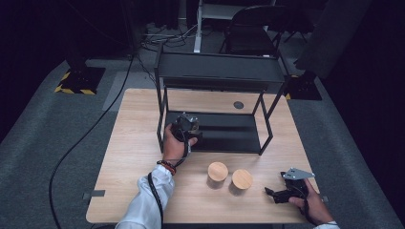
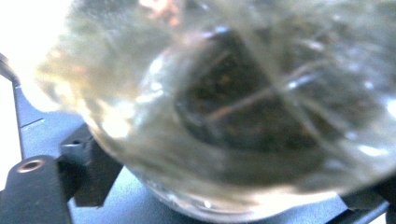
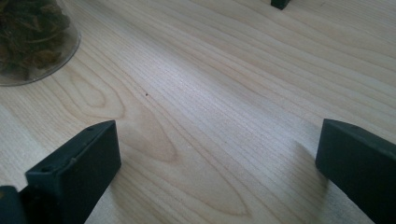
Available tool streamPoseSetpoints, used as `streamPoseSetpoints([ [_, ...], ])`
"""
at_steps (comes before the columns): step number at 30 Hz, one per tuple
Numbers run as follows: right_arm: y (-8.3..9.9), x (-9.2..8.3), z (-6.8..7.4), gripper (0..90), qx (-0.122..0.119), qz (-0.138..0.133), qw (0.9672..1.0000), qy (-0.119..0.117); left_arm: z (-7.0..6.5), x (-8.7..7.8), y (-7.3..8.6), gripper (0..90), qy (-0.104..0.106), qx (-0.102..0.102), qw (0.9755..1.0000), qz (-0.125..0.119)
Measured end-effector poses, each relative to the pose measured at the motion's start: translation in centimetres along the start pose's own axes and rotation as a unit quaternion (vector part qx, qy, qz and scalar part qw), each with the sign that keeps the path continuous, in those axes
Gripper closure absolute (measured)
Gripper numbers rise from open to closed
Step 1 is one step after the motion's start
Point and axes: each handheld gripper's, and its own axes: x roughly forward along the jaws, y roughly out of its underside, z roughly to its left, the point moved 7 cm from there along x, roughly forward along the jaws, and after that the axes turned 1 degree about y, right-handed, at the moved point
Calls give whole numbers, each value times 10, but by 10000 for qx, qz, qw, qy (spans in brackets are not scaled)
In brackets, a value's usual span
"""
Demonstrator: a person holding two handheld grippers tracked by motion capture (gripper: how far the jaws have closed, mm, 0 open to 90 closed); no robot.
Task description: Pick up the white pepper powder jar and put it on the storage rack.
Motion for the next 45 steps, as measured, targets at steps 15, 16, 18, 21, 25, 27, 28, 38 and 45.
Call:
streamPoseSetpoints([
  [15, 0, 0, 0, 0, 0, -1, 10000, 2, -4, -16, -2, 28, 0, 264, 9996, 23],
  [16, 0, 0, 0, 0, 1, 0, 10000, 2, -4, -17, -2, 27, -22, 309, 9995, 37],
  [18, 0, 0, 0, 0, 0, -2, 10000, 3, -5, -18, -2, 27, -79, 363, 9993, 55],
  [21, 0, 0, 0, 0, 0, -1, 10000, 2, -6, -21, -3, 28, -133, 404, 9991, 81],
  [25, 0, 0, 0, 0, 0, -3, 10000, 4, -8, -29, -5, 29, -256, 548, 9981, 88],
  [27, 0, 0, 0, 0, 0, -1, 10000, 2, -8, -31, -6, 28, -256, 573, 9980, 85],
  [28, 0, 0, 0, 0, -1, -1, 10000, 2, -8, -33, -7, 28, -252, 606, 9978, 71],
  [38, 0, 0, 0, 0, 0, -1, 10000, 2, -14, -55, -10, 27, -206, 828, 9963, -107],
  [45, 0, 0, 0, 0, 0, -1, 10000, 2, -18, -68, -8, 28, -208, 1055, 9940, -182],
])
